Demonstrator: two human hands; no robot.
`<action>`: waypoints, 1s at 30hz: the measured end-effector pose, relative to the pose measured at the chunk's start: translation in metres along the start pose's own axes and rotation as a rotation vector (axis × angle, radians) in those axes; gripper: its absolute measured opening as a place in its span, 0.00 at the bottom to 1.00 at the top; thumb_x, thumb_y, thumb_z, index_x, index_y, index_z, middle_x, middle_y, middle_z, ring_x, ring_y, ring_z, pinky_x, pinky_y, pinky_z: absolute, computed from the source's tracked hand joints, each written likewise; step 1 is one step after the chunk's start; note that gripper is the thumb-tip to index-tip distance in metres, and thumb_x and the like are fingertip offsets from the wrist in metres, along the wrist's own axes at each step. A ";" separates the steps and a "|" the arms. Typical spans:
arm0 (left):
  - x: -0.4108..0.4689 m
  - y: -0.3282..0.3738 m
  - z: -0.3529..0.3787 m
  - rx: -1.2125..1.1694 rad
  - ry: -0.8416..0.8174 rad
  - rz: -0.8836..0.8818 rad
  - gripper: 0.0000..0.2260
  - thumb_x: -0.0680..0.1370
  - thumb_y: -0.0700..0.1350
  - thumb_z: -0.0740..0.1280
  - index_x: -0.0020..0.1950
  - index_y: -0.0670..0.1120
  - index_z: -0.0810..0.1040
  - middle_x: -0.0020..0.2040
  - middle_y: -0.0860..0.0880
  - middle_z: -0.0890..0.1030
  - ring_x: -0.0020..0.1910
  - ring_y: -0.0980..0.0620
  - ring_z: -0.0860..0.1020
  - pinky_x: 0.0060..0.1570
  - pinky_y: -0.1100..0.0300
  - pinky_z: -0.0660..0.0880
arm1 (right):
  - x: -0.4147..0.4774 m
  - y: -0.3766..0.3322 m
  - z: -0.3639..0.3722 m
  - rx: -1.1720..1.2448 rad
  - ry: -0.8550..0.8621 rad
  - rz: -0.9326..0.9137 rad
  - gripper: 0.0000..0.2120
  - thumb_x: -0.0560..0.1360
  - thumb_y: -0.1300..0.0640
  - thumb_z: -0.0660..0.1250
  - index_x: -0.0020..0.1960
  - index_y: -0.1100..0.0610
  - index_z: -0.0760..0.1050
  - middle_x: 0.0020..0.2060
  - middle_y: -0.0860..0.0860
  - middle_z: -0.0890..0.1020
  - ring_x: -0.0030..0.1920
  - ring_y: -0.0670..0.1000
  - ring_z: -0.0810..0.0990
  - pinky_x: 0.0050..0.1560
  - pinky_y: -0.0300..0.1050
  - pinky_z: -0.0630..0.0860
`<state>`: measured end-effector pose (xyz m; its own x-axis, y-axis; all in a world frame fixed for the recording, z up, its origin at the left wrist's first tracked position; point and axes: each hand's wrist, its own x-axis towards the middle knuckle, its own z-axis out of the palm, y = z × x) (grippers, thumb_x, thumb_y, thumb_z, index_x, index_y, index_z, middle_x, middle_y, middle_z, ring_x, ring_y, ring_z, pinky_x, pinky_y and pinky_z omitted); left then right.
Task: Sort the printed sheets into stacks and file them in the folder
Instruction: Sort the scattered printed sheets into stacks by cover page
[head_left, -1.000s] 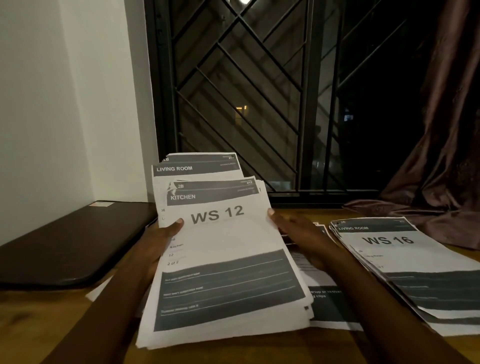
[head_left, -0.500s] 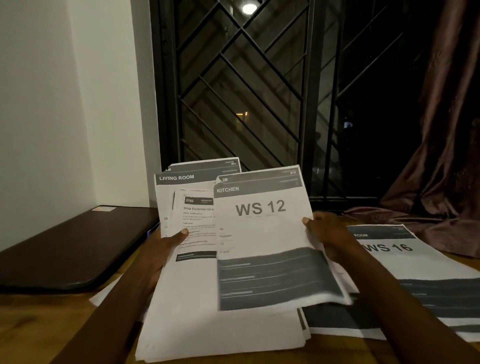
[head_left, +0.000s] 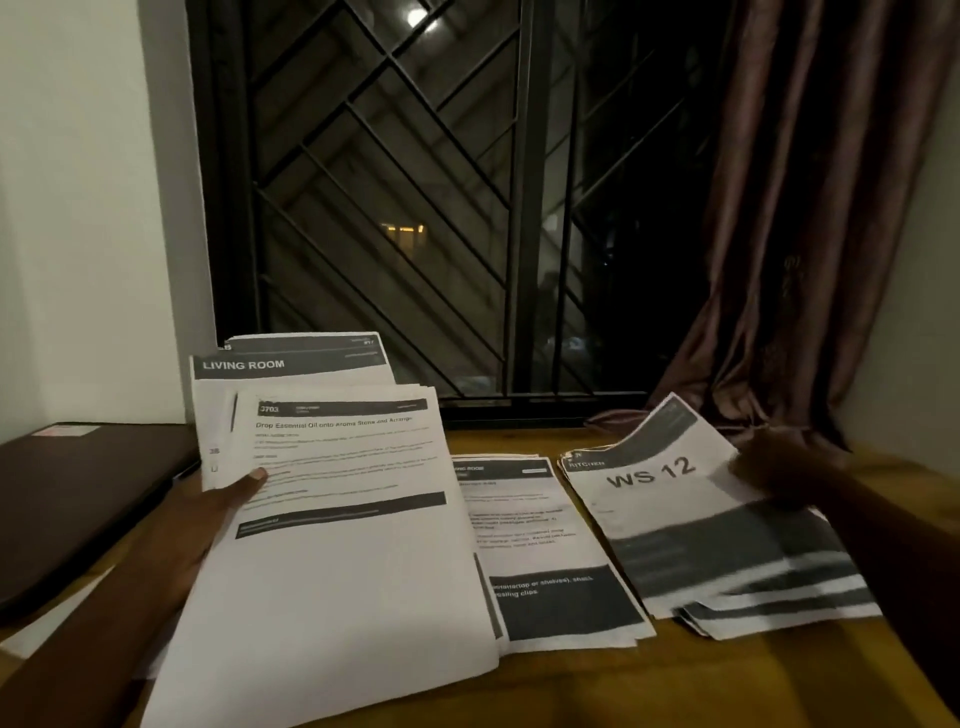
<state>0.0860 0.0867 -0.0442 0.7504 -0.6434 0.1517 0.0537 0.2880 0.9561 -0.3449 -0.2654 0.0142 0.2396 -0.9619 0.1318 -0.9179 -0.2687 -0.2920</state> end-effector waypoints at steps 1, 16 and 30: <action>0.000 -0.001 0.001 -0.002 0.002 -0.010 0.17 0.78 0.40 0.66 0.67 0.44 0.75 0.59 0.42 0.81 0.55 0.40 0.80 0.51 0.48 0.79 | 0.000 0.005 0.004 -0.023 0.013 0.030 0.10 0.78 0.57 0.61 0.53 0.62 0.76 0.56 0.60 0.78 0.57 0.58 0.76 0.56 0.42 0.70; -0.016 0.009 0.010 -0.143 -0.012 -0.033 0.15 0.78 0.38 0.65 0.65 0.42 0.75 0.58 0.39 0.82 0.54 0.38 0.81 0.45 0.46 0.81 | -0.103 -0.200 0.048 0.869 -0.287 -0.371 0.16 0.73 0.44 0.69 0.51 0.57 0.76 0.44 0.55 0.83 0.42 0.51 0.82 0.39 0.43 0.79; -0.021 0.025 0.004 -0.119 -0.355 -0.166 0.24 0.76 0.38 0.68 0.72 0.49 0.70 0.67 0.43 0.76 0.65 0.40 0.75 0.63 0.37 0.70 | -0.098 -0.228 0.091 1.197 -0.240 -0.127 0.04 0.76 0.57 0.68 0.45 0.58 0.76 0.49 0.56 0.82 0.49 0.57 0.81 0.53 0.53 0.79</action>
<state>0.0685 0.1042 -0.0229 0.4520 -0.8869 0.0950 0.2463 0.2265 0.9424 -0.1301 -0.1140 -0.0185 0.4741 -0.8767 0.0818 -0.0449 -0.1169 -0.9921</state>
